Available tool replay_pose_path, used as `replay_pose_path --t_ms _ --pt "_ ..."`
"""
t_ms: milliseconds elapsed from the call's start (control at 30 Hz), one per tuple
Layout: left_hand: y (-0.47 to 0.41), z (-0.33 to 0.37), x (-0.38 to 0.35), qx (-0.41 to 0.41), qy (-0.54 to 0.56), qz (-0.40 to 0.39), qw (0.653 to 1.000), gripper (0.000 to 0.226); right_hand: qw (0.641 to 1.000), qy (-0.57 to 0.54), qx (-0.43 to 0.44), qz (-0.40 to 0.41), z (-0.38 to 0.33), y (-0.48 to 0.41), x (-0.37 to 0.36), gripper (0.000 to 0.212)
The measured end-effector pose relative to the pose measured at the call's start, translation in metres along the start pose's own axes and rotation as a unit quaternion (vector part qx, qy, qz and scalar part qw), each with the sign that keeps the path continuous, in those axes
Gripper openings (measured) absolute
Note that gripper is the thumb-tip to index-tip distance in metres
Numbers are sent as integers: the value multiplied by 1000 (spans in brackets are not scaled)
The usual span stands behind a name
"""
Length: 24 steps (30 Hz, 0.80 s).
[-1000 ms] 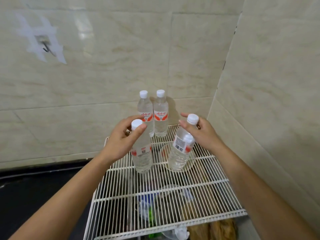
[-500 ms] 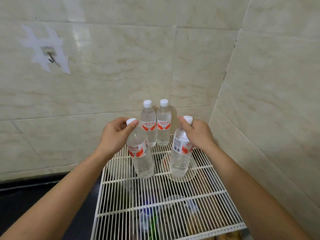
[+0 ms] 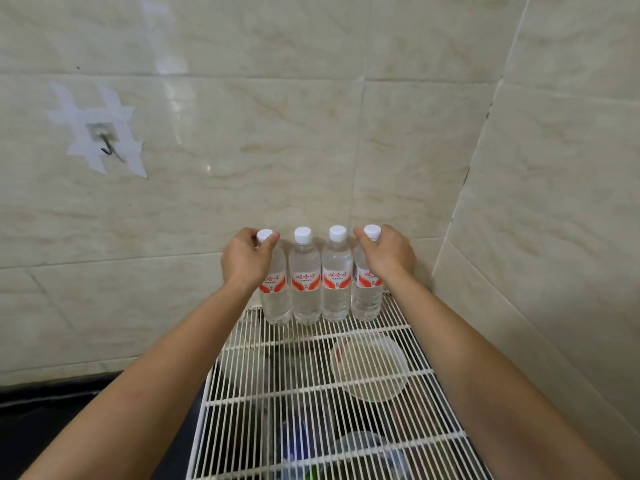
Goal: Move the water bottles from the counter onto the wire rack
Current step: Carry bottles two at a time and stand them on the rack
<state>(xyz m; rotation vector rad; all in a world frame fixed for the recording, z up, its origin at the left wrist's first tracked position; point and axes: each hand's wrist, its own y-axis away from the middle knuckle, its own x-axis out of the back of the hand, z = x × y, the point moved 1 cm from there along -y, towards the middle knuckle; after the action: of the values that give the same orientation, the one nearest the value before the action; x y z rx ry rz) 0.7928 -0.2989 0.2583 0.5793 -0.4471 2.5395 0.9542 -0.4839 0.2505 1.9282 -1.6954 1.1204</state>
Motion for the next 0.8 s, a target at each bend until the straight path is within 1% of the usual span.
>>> replay_pose_path --t_ms 100,267,433,533,600,700,733,800 --pt "-5 1 -7 -10 -1 -21 1000 42 999 -32 -10 6 0 -10 -4 47" --pt "-12 -4 -8 -26 -33 -44 998 40 1000 -24 14 15 7 -14 -7 48" --pt "-9 -2 -7 -28 -43 -45 998 41 999 -16 43 26 14 -9 -1 44" --pt "-4 3 -5 -24 -53 -40 998 42 998 -14 67 7 16 -7 4 45" --pt "-3 5 -2 -6 -51 -45 998 42 997 -15 74 -16 16 -5 11 51" --pt "-1 13 10 6 -49 -76 996 48 995 23 93 -33 14 2 23 76" --pt "0 17 17 -9 -74 -79 994 54 993 34 110 -28 12 3 27 80" --pt "5 24 37 -73 -145 -55 985 64 986 36 161 -4 6 5 38 76"
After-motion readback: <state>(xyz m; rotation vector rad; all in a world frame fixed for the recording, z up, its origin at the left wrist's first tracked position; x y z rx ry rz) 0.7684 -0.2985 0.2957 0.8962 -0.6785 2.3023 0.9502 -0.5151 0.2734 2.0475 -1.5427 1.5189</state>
